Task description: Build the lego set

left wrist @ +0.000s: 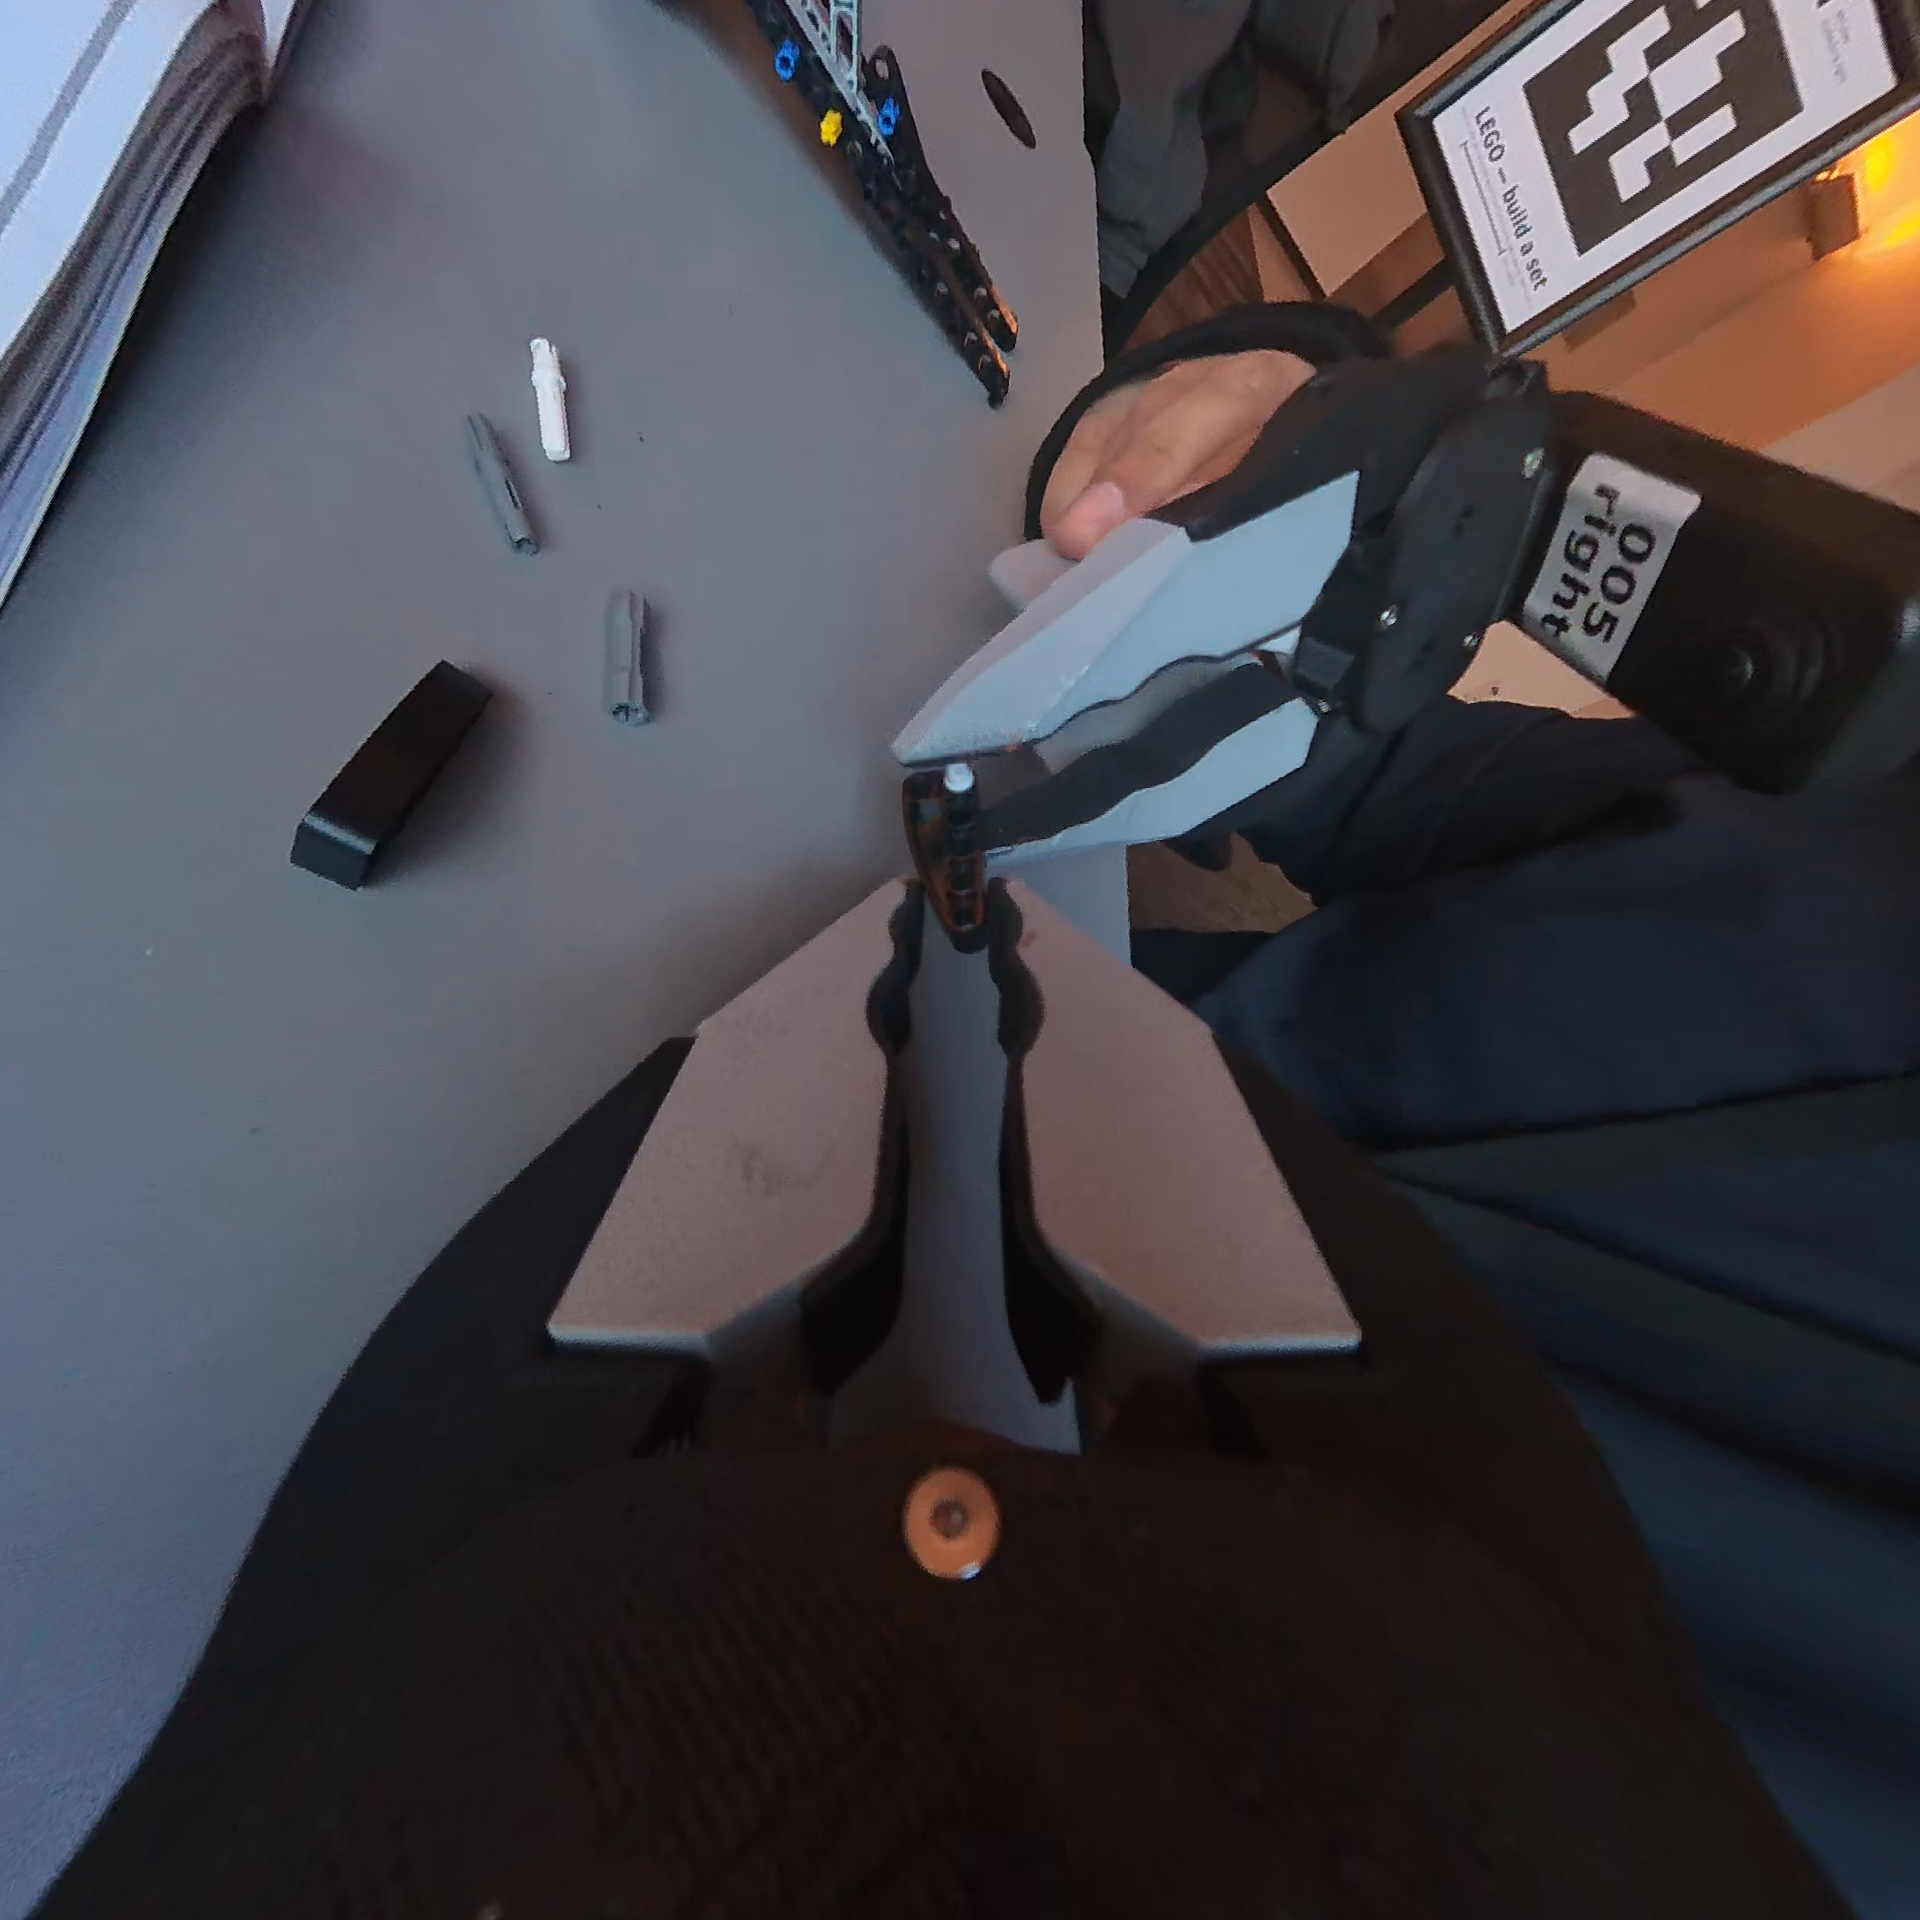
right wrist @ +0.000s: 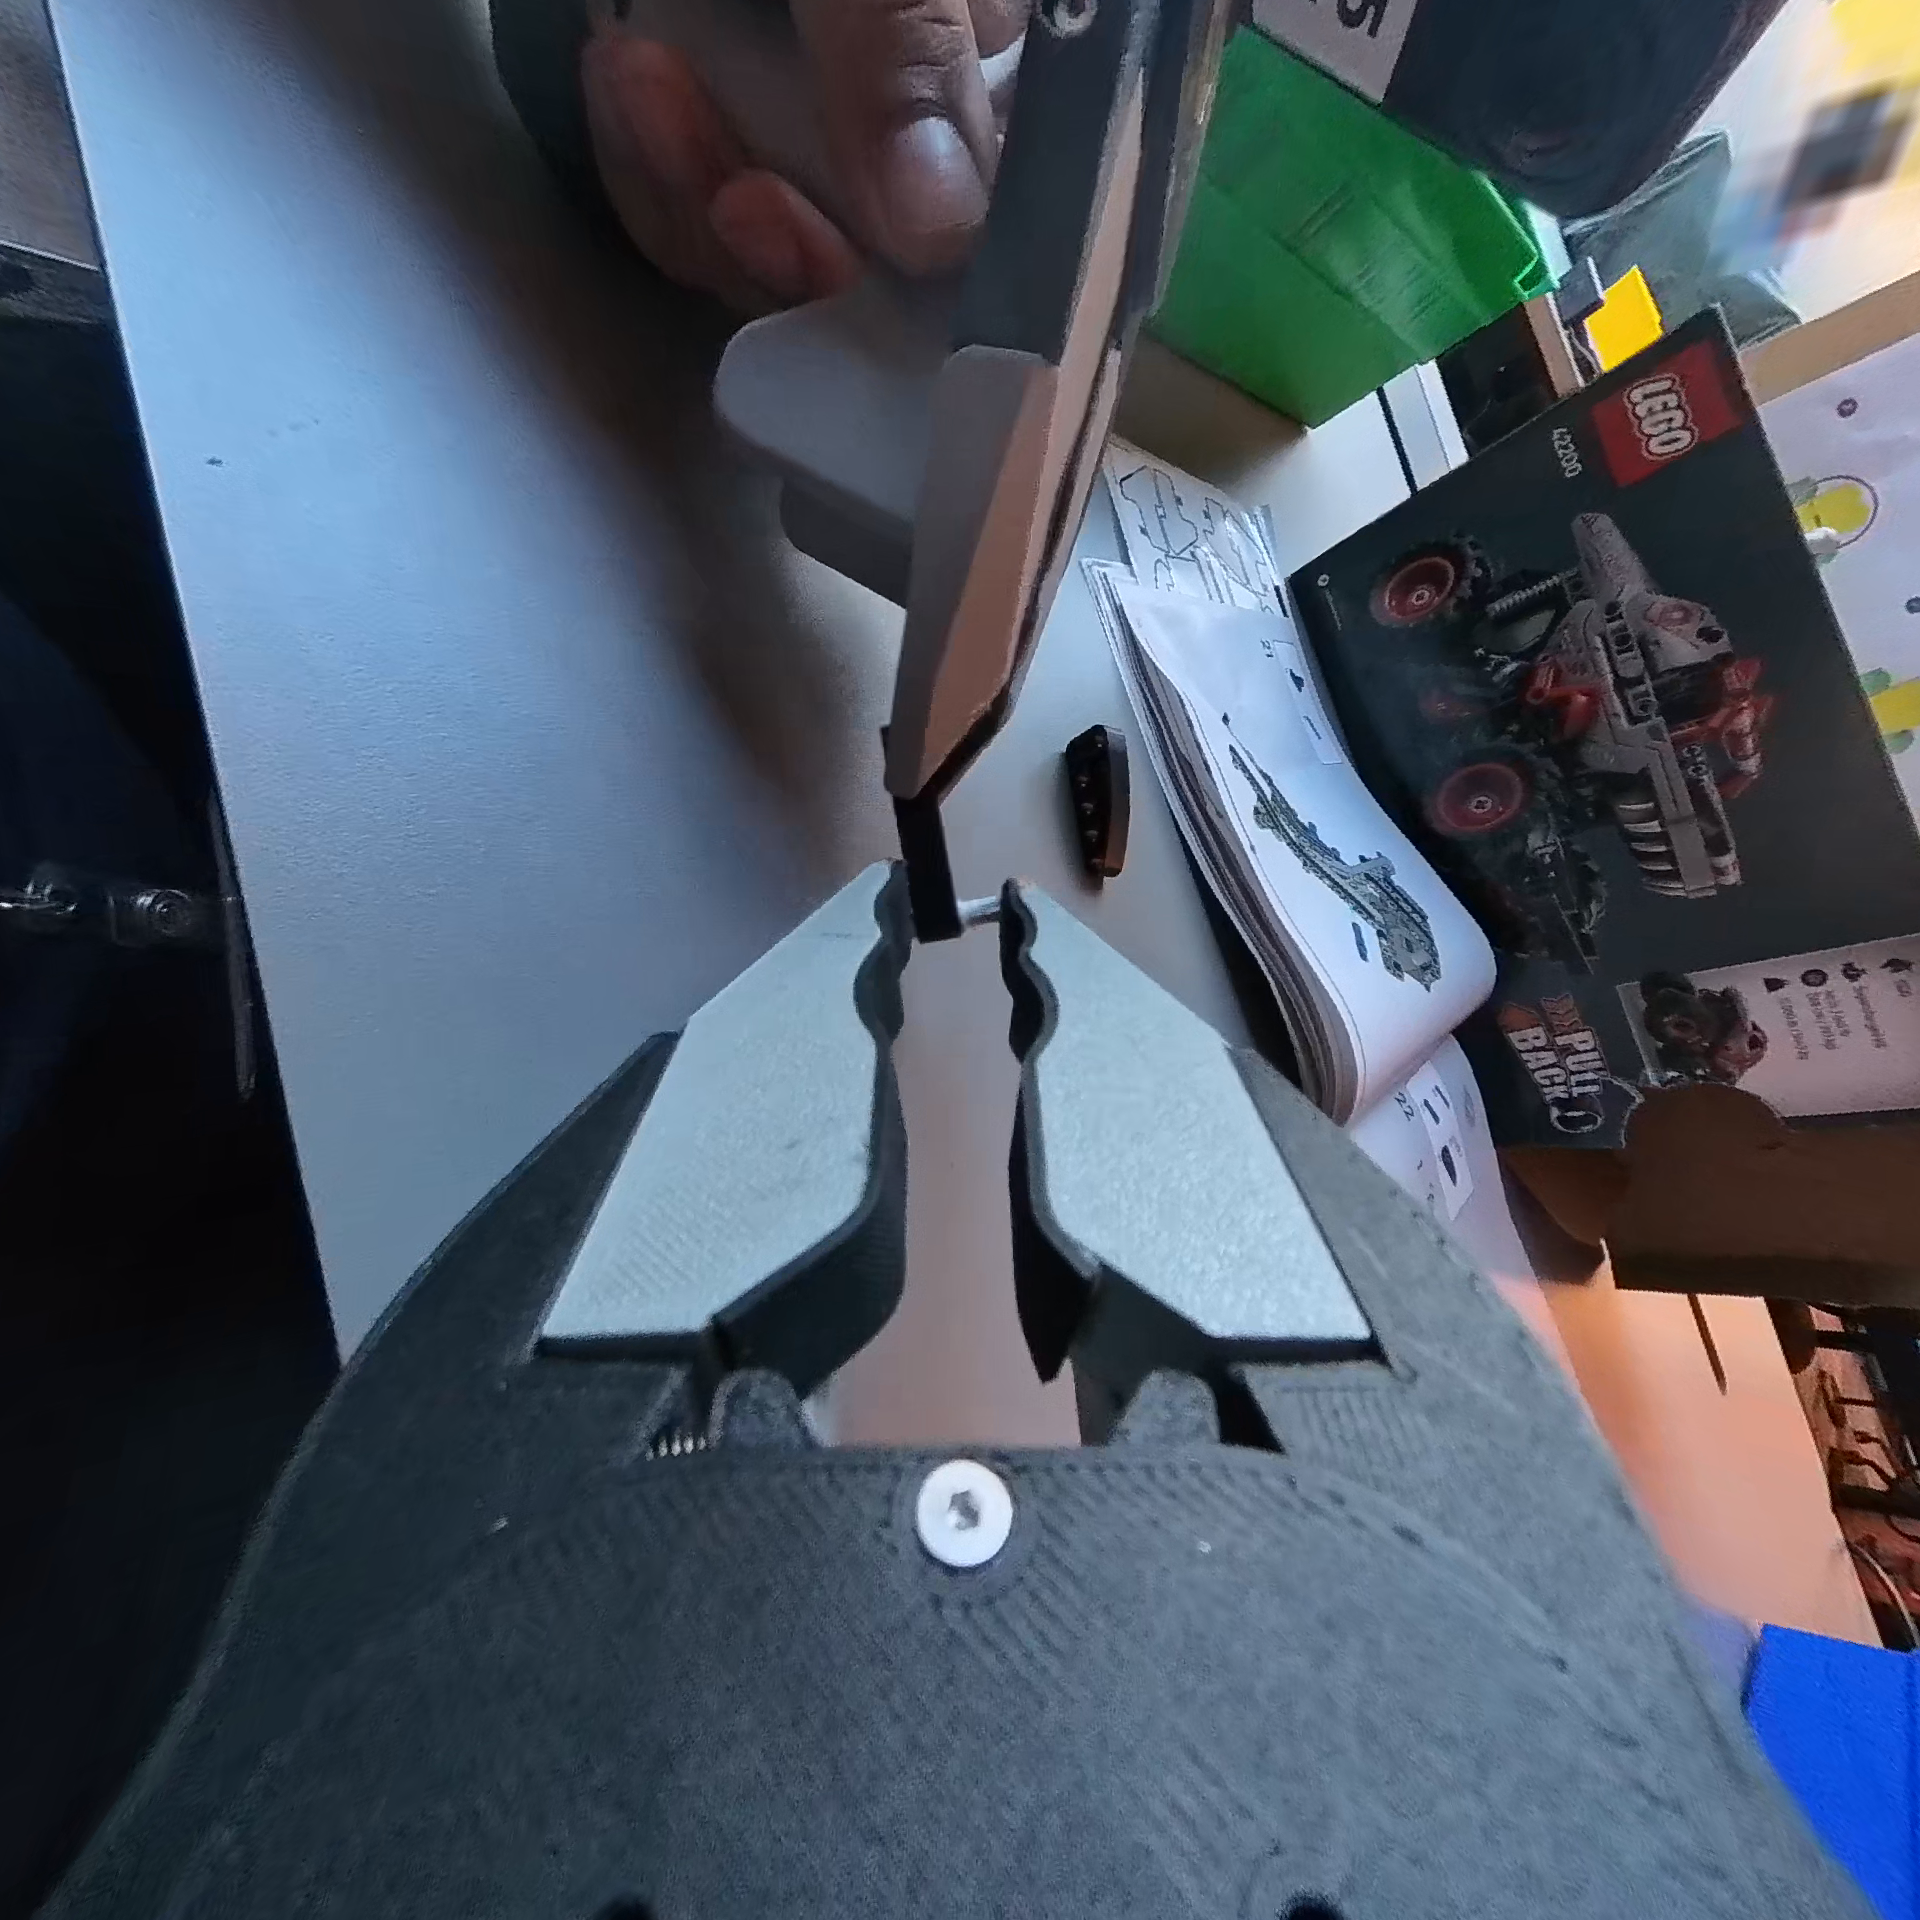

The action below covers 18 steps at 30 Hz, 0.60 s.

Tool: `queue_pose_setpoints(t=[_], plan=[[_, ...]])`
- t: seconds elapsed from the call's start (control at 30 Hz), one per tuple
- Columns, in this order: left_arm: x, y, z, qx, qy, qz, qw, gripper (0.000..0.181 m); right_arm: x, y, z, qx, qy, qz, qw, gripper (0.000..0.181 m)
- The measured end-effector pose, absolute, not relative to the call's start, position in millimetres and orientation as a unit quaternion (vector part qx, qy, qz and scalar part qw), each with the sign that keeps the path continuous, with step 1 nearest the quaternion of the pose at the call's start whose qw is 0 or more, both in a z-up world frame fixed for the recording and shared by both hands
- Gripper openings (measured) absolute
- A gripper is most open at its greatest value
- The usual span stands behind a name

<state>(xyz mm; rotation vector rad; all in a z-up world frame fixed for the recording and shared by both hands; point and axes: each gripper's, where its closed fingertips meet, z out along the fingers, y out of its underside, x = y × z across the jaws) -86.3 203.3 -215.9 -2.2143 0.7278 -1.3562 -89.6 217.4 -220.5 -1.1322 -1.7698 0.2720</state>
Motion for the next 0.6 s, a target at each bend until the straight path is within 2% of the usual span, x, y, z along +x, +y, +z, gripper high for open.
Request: queue_pose_setpoints(t=[0.33,0.6], plan=[[-90.0,207.3,-213.1,-0.8,0.253,-0.494,0.229,0.009,-94.7,221.3,-211.4,-0.441,-0.715,0.092,0.535,0.017],[-89.5,207.1,-214.0,-0.8,0.259,-0.49,0.231,0.01,-94.1,221.3,-211.7,-0.439,-0.715,0.086,0.537,0.017]])
